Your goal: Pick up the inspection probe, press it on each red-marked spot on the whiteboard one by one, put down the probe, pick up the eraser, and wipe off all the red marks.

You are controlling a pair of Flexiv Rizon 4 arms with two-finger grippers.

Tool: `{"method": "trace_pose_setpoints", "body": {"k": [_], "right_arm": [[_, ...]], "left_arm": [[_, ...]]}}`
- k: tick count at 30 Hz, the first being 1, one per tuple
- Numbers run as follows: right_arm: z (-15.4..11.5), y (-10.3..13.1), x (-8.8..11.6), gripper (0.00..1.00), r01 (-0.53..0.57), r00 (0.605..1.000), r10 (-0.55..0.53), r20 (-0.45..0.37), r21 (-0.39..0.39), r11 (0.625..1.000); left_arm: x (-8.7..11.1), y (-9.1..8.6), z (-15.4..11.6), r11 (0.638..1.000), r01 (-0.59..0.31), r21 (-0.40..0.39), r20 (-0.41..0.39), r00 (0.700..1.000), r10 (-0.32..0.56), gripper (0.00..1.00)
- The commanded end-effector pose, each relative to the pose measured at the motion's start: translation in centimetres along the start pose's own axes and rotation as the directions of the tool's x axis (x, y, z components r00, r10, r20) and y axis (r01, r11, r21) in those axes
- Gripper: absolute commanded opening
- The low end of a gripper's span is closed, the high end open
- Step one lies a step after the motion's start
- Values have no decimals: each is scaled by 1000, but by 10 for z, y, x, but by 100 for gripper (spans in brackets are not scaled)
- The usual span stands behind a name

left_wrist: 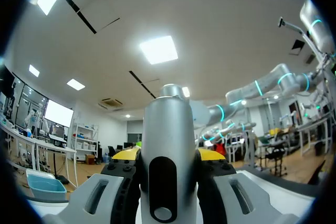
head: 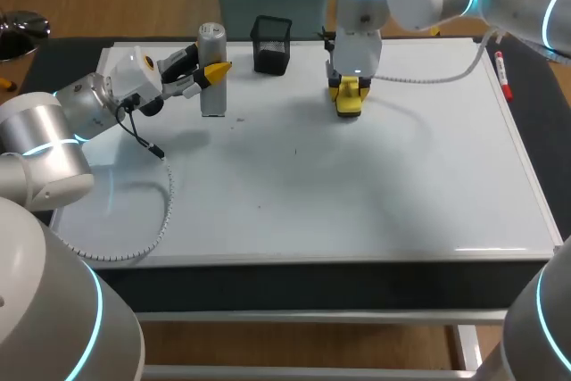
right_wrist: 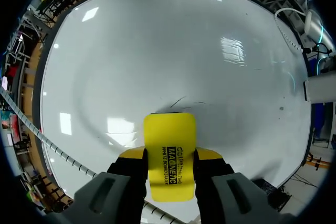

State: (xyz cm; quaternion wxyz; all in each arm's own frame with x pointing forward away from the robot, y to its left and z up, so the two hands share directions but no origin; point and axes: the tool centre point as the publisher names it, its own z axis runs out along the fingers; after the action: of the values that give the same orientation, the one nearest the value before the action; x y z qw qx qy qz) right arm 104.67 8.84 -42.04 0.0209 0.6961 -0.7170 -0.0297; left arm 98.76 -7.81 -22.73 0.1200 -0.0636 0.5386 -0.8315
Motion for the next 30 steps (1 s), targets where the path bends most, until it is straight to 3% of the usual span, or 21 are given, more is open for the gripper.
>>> {"method": "trace_pose_setpoints", "body": {"k": [1,5,6,8,9,24,30], "right_arm": [[0,-2,0,0,4,1000,-4,-4,1,1000],[1,-2,-1,0,6,1000,-6,-15,2,1000],[1,-3,-1,8,4,1000,-4,-17,3,1000],[2,-3,-1,49,2,1000,-2,-19,3,1000],[2,-3,-1,100,-1,1000,1,-18,3,1000],[-19,-12,17,100,-91,995,89,38,31,995],[-35,-18,30,100,-184,970,190,148,-54,981]], "left_arm": [[0,-1,0,1000,0,1,-1,1000,0,0],[0,-1,0,1000,0,1,-1,1000,0,0],[0,-1,0,1000,0,1,-1,1000,0,0],[0,-1,0,1000,0,1,-1,1000,0,0],[0,-1,0,1000,0,1,-1,1000,0,0],[0,-1,0,1000,0,1,-1,1000,0,0],[0,-1,0,1000,0,1,-1,1000,0,0]]}}
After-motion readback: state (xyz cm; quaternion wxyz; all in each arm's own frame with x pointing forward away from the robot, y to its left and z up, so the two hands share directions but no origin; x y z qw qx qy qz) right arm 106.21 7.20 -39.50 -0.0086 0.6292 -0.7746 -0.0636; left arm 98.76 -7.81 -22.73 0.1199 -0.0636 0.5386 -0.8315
